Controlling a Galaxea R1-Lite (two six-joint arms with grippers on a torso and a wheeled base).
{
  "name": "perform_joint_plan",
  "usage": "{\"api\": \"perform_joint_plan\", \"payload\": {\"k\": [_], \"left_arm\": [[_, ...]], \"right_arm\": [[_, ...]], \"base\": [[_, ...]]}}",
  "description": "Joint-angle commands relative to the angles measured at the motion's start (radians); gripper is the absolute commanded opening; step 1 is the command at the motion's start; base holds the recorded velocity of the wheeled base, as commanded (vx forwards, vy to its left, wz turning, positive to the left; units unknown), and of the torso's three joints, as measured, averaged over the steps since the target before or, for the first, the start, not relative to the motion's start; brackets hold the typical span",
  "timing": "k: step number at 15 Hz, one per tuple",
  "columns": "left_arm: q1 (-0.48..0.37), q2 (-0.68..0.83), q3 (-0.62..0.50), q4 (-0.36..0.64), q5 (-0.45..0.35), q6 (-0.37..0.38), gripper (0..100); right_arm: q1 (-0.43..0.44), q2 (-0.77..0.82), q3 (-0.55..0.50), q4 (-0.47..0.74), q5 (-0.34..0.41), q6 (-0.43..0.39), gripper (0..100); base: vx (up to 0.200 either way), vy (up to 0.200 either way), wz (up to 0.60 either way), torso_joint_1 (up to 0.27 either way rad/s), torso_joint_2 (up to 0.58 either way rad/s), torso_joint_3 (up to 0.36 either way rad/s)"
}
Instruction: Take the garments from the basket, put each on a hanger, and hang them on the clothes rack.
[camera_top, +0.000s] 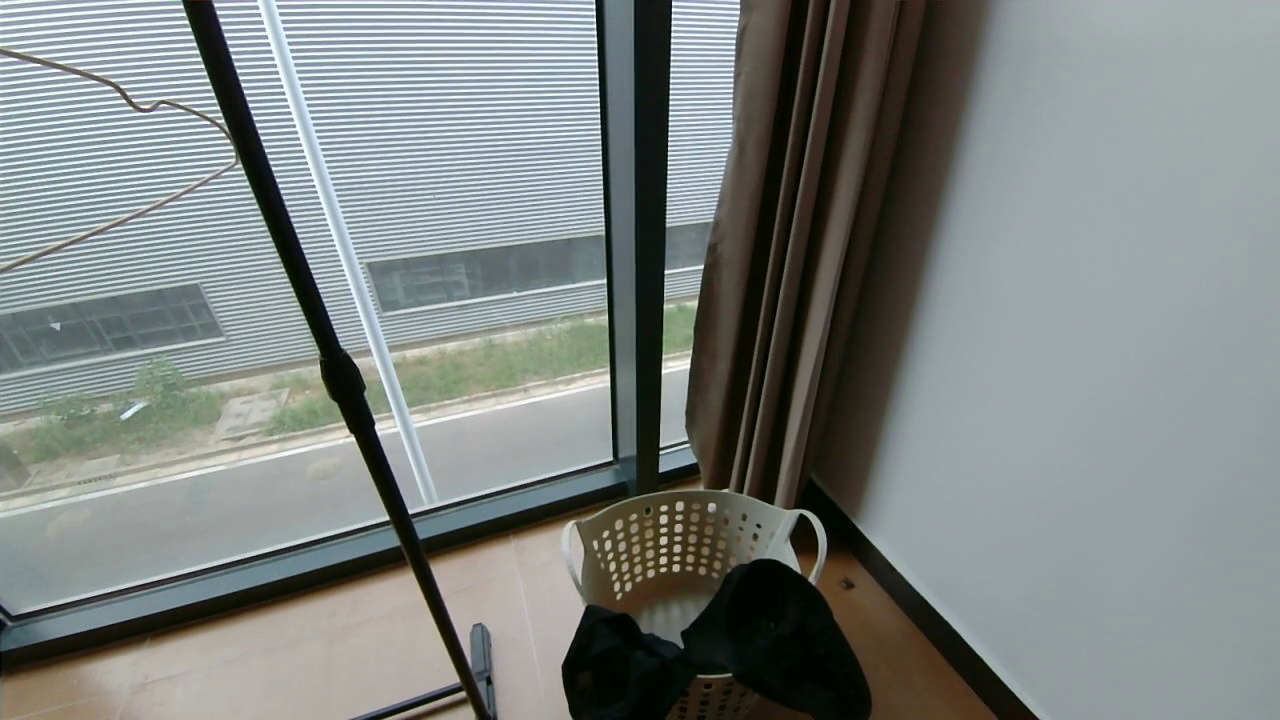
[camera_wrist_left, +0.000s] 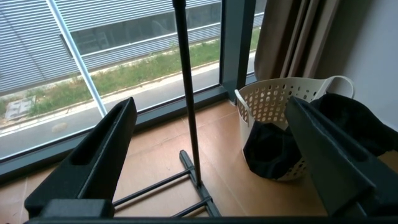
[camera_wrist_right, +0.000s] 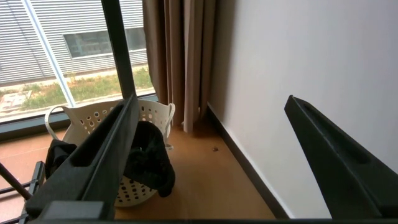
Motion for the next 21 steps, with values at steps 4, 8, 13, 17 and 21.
{"api": "perform_joint_plan", "payload": {"k": [4,8,13,17,21], "left_arm": [[0.000,0.001,0.000,0.000,0.000,0.000,100],[0.000,0.001,0.000,0.000,0.000,0.000,100],[0.000,0.001,0.000,0.000,0.000,0.000,100],[0.000,0.001,0.000,0.000,0.000,0.000,100],[0.000,0.001,0.000,0.000,0.000,0.000,100]], "right_arm": [[0.001,0.001,0.000,-0.001,0.000,0.000,100],[0.001,0.001,0.000,-0.001,0.000,0.000,100],[0.001,0.001,0.000,-0.001,0.000,0.000,100],[0.001,0.000,0.000,-0.001,0.000,0.000,100],[0.001,0.000,0.000,-0.001,0.000,0.000,100]], "base": [[0.000,0.000,0.00,-0.002,0.00,-0.021],[0.000,0.000,0.00,0.000,0.00,-0.153],[0.000,0.000,0.00,0.002,0.00,-0.072],[0.000,0.000,0.00,0.000,0.00,-0.065],[0.000,0.000,0.00,0.001,0.00,-0.181]]}}
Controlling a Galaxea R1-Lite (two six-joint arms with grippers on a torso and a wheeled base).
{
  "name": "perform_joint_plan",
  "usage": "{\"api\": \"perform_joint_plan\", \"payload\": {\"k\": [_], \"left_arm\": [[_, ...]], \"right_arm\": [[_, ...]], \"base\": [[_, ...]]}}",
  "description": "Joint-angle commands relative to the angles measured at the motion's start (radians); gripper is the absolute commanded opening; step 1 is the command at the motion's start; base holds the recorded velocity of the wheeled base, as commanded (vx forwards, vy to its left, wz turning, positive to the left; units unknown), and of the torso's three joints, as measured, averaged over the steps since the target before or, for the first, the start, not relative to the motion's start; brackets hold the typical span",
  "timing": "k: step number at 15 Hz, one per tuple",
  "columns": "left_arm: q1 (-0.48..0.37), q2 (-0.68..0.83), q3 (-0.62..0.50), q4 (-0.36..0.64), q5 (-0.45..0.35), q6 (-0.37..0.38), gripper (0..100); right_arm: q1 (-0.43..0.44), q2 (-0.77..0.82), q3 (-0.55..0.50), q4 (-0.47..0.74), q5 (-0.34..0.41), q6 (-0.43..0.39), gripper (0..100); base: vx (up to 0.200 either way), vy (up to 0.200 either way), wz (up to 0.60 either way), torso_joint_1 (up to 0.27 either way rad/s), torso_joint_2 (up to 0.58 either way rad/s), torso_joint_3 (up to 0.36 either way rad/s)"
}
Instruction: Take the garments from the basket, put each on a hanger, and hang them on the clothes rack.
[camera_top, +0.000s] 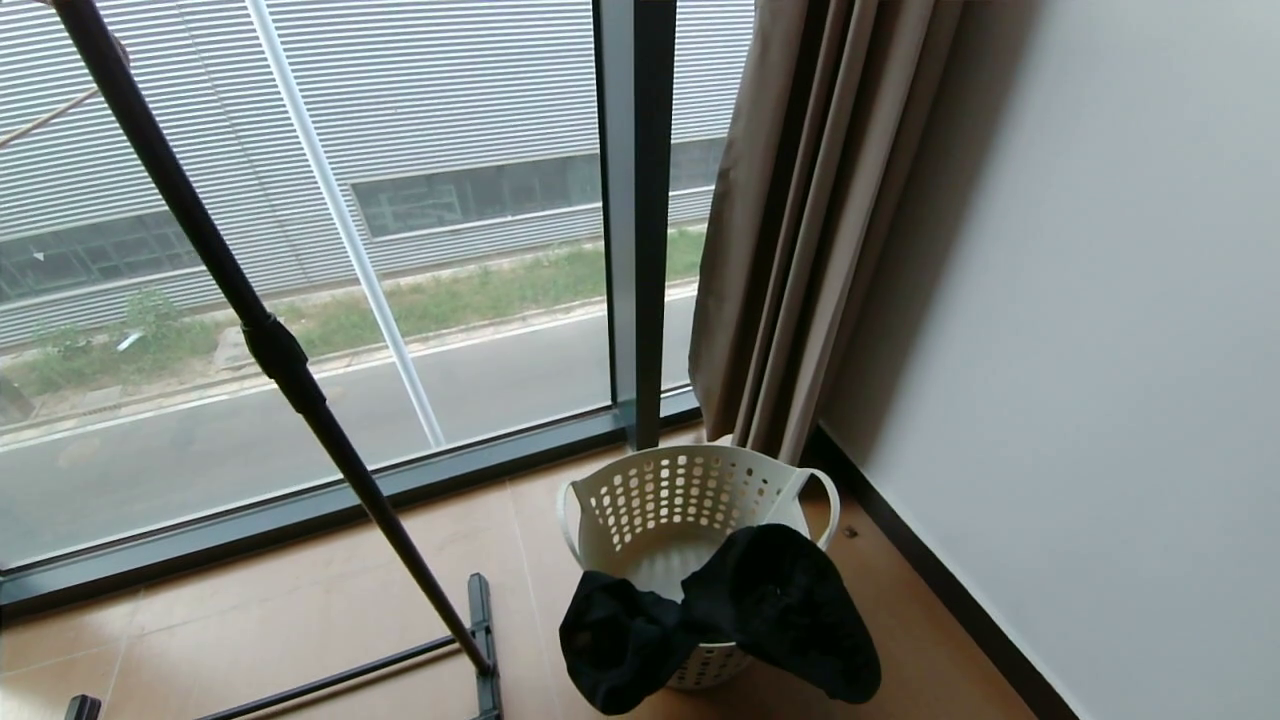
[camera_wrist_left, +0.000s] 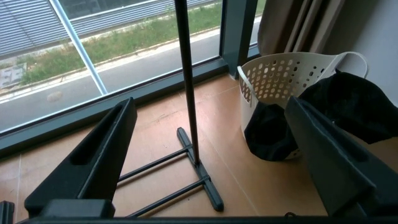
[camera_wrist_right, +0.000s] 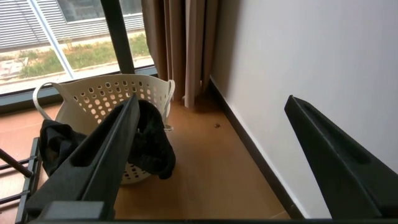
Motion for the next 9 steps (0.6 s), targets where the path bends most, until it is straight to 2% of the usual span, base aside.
{"api": "perform_joint_plan", "payload": {"k": [1,5,9], "left_arm": [[0.000,0.001,0.000,0.000,0.000,0.000,100],[0.000,0.001,0.000,0.000,0.000,0.000,100],[0.000,0.001,0.000,0.000,0.000,0.000,100]], "right_arm": [[0.001,0.001,0.000,-0.001,0.000,0.000,100],[0.001,0.001,0.000,-0.001,0.000,0.000,100],[0.001,0.001,0.000,-0.001,0.000,0.000,100]], "base": [[0.000,0.000,0.00,-0.002,0.01,-0.124],[0.000,0.000,0.00,0.002,0.00,-0.030],[0.000,0.000,0.00,-0.001,0.01,-0.102]]}}
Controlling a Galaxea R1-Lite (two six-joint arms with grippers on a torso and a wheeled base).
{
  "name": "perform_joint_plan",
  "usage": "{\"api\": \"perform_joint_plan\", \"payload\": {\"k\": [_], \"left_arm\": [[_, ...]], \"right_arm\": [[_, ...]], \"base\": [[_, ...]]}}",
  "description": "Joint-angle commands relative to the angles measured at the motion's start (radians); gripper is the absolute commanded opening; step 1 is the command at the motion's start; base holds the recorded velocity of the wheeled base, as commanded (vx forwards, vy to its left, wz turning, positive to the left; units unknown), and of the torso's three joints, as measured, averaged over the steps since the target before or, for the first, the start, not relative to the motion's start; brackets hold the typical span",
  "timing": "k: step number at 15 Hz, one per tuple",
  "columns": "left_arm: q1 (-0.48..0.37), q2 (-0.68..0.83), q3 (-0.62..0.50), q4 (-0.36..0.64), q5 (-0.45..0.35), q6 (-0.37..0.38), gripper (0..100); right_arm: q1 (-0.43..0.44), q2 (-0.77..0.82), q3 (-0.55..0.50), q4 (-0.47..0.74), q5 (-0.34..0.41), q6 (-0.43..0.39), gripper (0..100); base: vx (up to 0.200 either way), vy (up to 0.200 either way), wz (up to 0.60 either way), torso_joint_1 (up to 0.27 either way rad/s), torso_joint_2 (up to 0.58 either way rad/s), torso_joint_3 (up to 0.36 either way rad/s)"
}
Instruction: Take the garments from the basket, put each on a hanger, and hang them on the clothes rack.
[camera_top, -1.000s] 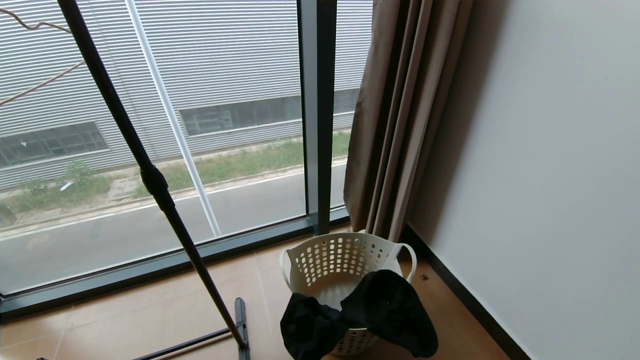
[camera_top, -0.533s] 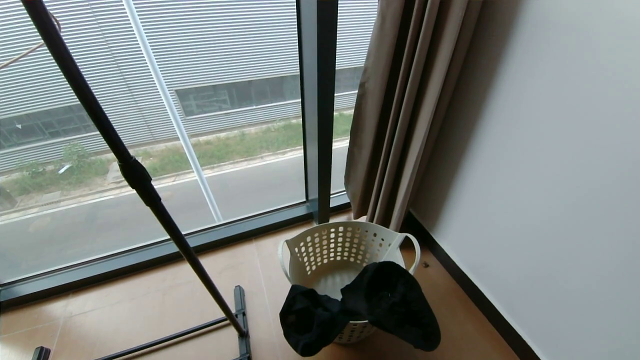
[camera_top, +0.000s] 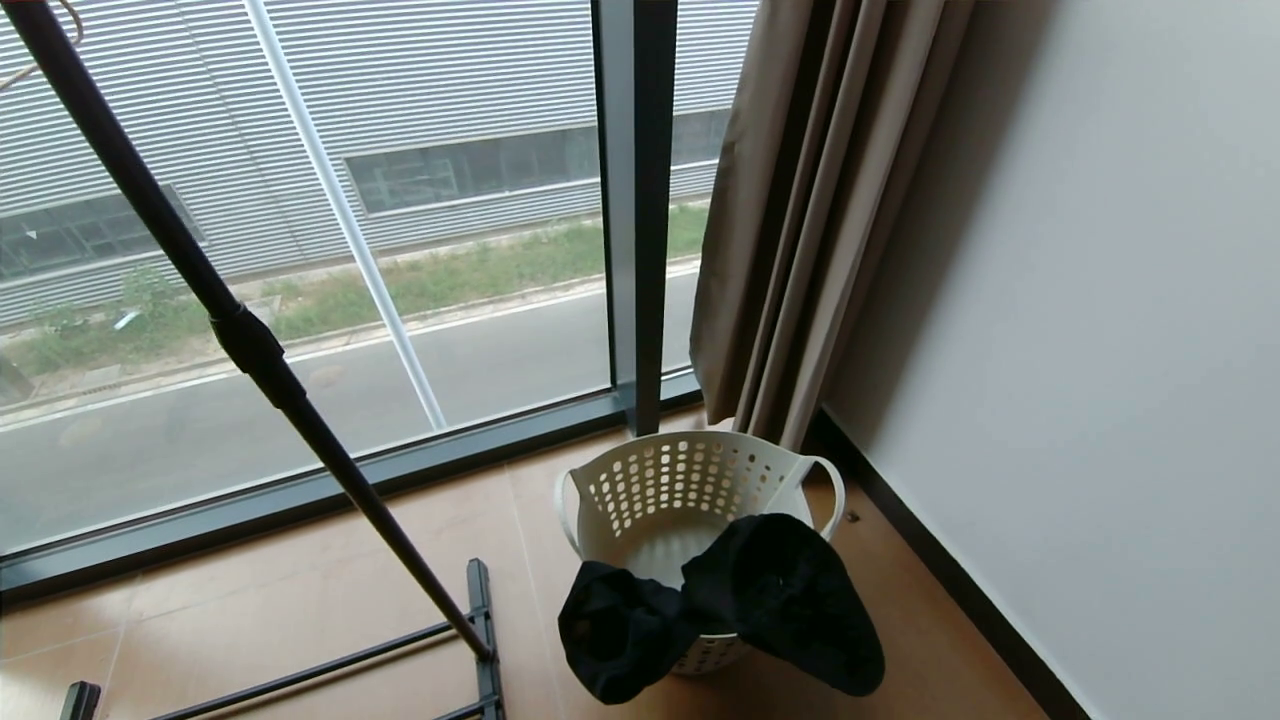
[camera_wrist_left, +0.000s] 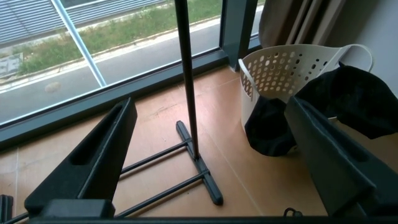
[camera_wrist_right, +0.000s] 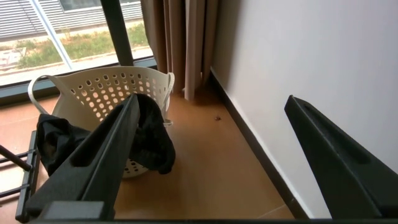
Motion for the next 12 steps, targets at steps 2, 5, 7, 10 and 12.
{"api": "perform_joint_plan", "payload": {"k": [2,5,7,10,12], "left_arm": [[0.000,0.001,0.000,0.000,0.000,0.000,100],[0.000,0.001,0.000,0.000,0.000,0.000,100],[0.000,0.001,0.000,0.000,0.000,0.000,100],[0.000,0.001,0.000,0.000,0.002,0.001,100],[0.000,0.001,0.002,0.000,0.000,0.001,100]], "right_arm": [[0.000,0.001,0.000,-0.001,0.000,0.000,100],[0.000,0.001,0.000,-0.001,0.000,0.000,100],[0.000,0.000,0.000,-0.001,0.000,0.000,100],[0.000,0.000,0.000,-0.001,0.000,0.000,100],[0.000,0.001,0.000,-0.001,0.000,0.000,100]], "base": [[0.000,0.000,0.00,0.002,0.00,-0.090],[0.000,0.000,0.00,0.002,0.00,-0.100],[0.000,0.000,0.00,0.000,0.00,-0.151],[0.000,0.000,0.00,0.004,0.00,-0.157],[0.000,0.000,0.00,0.002,0.00,-0.117]]}}
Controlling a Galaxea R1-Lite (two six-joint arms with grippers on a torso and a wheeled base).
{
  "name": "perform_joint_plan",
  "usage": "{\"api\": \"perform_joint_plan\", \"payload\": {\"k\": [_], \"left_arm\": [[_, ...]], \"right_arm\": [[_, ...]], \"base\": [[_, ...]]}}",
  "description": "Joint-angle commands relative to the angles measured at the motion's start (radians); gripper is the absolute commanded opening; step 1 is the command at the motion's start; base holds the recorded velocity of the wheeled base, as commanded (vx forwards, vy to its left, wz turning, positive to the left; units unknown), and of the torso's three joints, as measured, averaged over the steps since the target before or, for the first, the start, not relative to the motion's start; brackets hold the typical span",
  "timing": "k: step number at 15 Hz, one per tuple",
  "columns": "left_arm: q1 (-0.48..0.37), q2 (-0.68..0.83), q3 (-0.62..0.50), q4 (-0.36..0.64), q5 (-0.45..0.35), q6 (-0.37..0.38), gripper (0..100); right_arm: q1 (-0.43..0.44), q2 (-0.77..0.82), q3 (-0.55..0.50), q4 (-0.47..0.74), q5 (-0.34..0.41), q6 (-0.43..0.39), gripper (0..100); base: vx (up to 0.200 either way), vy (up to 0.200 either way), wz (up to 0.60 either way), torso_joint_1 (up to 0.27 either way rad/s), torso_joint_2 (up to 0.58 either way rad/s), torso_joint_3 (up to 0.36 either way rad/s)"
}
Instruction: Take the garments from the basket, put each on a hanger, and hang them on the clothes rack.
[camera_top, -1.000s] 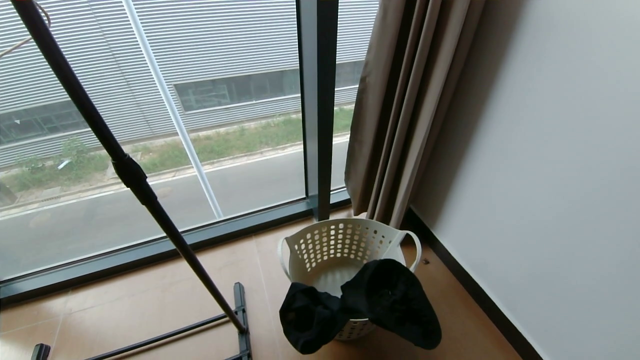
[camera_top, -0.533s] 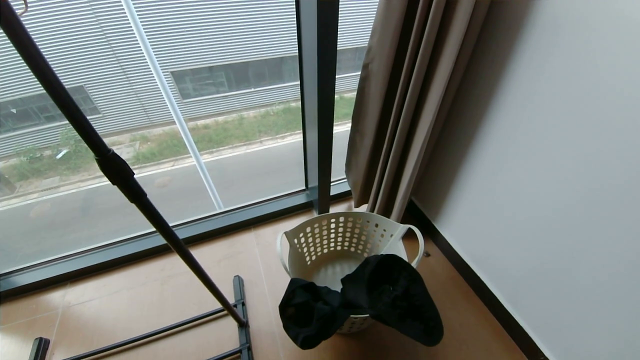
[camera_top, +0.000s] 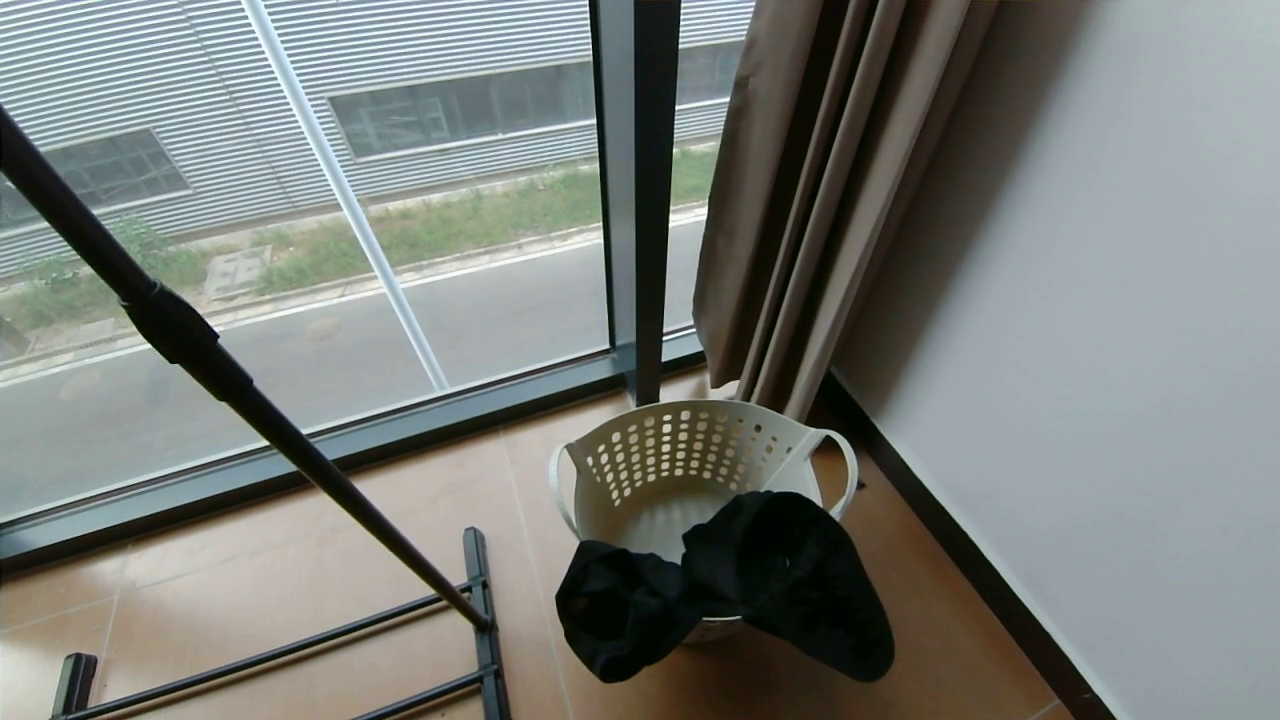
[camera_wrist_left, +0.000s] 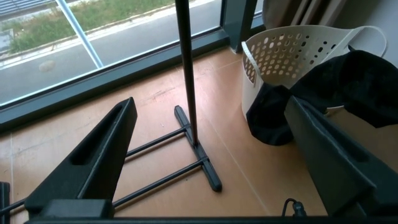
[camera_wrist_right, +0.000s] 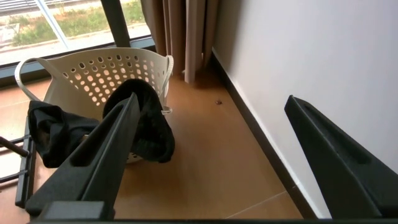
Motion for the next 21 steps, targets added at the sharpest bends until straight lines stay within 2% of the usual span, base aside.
{"api": "perform_joint_plan", "payload": {"k": [1,21], "left_arm": [[0.000,0.001,0.001,0.000,0.000,0.000,100],[0.000,0.000,0.000,0.000,0.003,-0.001,100]], "right_arm": [[0.001,0.000,0.000,-0.001,-0.001,0.000,100],[0.001,0.000,0.000,-0.001,-0.004,0.009,100]], "base": [[0.000,0.000,0.00,-0.002,0.00,-0.080],[0.000,0.000,0.00,0.003,0.00,-0.058]]}}
